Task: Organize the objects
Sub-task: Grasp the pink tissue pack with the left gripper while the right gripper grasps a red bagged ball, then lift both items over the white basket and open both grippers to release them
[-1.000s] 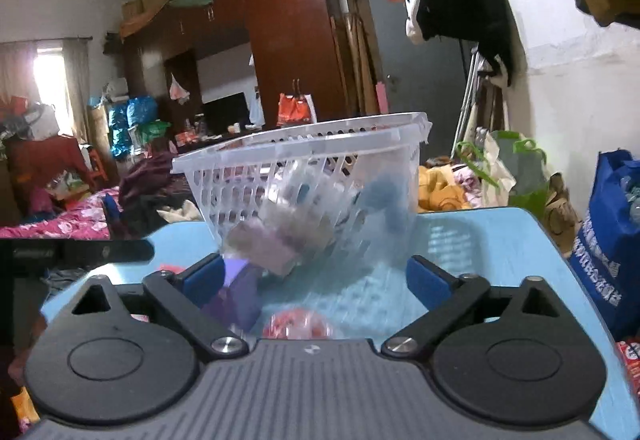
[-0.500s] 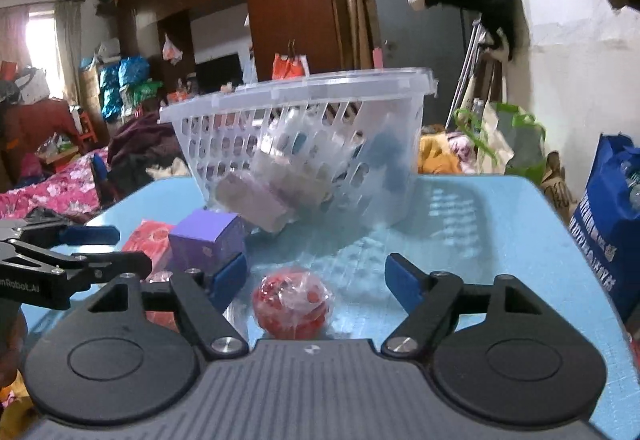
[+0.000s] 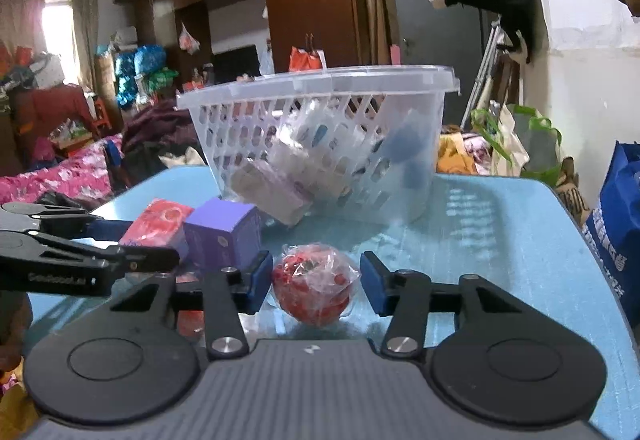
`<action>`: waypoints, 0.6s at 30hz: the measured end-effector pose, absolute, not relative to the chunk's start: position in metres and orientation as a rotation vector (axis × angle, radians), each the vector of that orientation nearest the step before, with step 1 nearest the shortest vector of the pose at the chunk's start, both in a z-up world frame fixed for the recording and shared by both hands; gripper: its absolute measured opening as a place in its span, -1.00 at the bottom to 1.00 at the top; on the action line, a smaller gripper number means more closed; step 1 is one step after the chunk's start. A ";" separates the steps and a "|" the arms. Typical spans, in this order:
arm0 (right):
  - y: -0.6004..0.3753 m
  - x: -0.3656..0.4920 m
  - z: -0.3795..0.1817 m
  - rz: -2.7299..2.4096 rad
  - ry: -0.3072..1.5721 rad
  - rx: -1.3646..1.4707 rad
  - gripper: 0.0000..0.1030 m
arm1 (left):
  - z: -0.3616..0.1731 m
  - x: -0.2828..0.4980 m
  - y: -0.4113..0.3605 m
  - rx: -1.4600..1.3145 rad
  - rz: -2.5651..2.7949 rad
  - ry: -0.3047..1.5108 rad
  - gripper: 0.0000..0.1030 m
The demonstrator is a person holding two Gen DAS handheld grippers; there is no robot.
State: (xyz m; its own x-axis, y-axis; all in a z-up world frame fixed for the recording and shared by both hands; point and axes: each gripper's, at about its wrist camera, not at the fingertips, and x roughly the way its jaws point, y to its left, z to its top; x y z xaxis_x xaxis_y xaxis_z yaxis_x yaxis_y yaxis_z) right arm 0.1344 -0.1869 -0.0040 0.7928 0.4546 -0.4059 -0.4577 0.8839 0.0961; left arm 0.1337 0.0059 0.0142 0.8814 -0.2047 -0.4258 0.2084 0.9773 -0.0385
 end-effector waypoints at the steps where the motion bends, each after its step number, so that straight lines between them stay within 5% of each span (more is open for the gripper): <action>1: -0.187 0.134 -0.003 0.489 0.426 -0.004 0.00 | 0.015 0.131 0.008 -0.004 -0.232 0.424 0.17; 18: -0.189 0.125 0.001 0.472 0.335 0.010 0.00 | 0.018 0.115 0.024 -0.091 -0.275 0.296 0.17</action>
State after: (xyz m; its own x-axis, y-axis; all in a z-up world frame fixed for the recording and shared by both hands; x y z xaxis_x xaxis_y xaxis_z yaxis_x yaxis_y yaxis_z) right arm 0.1247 -0.1894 0.0011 0.8371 0.4478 -0.3142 -0.4444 0.8916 0.0867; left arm 0.1146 0.0239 0.0183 0.9195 -0.2803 -0.2754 0.2537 0.9587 -0.1287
